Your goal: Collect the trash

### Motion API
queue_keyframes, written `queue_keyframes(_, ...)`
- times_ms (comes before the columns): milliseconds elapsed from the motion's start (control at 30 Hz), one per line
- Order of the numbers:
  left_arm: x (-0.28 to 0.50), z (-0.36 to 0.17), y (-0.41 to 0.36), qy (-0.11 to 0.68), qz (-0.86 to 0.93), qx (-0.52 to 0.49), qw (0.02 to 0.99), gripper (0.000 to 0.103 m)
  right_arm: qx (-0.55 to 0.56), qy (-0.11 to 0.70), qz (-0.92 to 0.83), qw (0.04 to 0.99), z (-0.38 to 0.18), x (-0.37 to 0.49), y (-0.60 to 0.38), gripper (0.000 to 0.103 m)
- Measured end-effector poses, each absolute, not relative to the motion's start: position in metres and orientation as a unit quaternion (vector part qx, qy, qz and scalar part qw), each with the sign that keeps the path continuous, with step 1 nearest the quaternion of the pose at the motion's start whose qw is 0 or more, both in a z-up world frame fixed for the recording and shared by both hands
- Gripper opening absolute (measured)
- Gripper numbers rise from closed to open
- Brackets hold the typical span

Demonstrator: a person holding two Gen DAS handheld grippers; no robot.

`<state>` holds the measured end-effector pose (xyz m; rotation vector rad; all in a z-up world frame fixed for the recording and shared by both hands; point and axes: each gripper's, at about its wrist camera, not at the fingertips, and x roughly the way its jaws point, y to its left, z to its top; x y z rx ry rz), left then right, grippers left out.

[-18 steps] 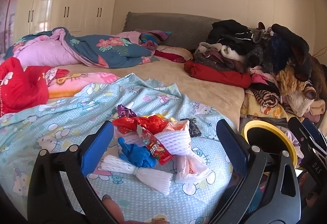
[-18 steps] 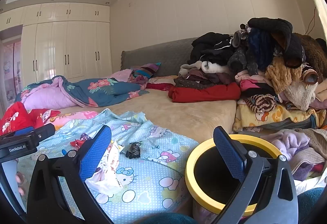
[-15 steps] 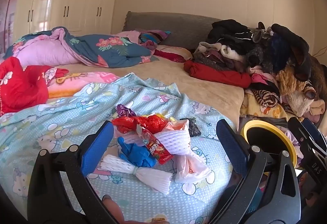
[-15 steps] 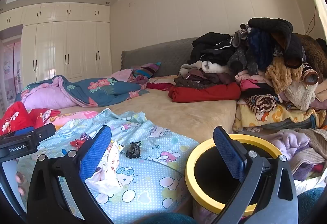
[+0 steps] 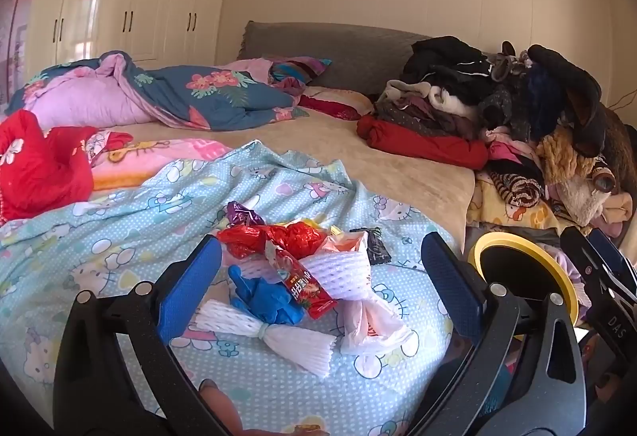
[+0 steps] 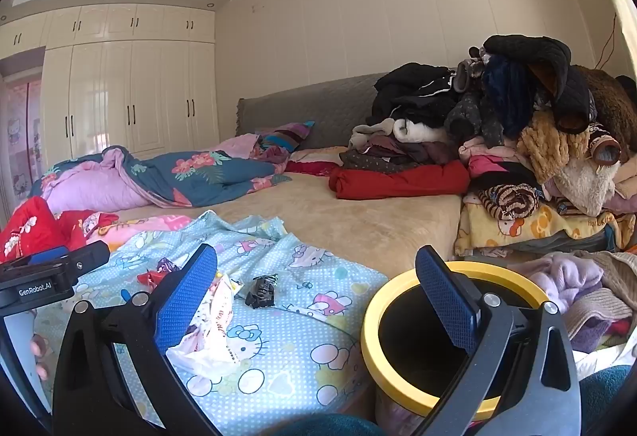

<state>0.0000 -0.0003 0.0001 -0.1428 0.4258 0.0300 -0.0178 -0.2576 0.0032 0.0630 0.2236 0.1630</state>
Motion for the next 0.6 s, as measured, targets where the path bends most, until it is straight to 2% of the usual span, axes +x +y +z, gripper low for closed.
queue_keyframes(600, 0.0, 0.0, -0.0002, 0.211, 0.015, -0.072, 0.975, 0.092, 0.03, 0.112, 0.081, 0.99, 0.003, -0.0177, -0.2555, 0.097)
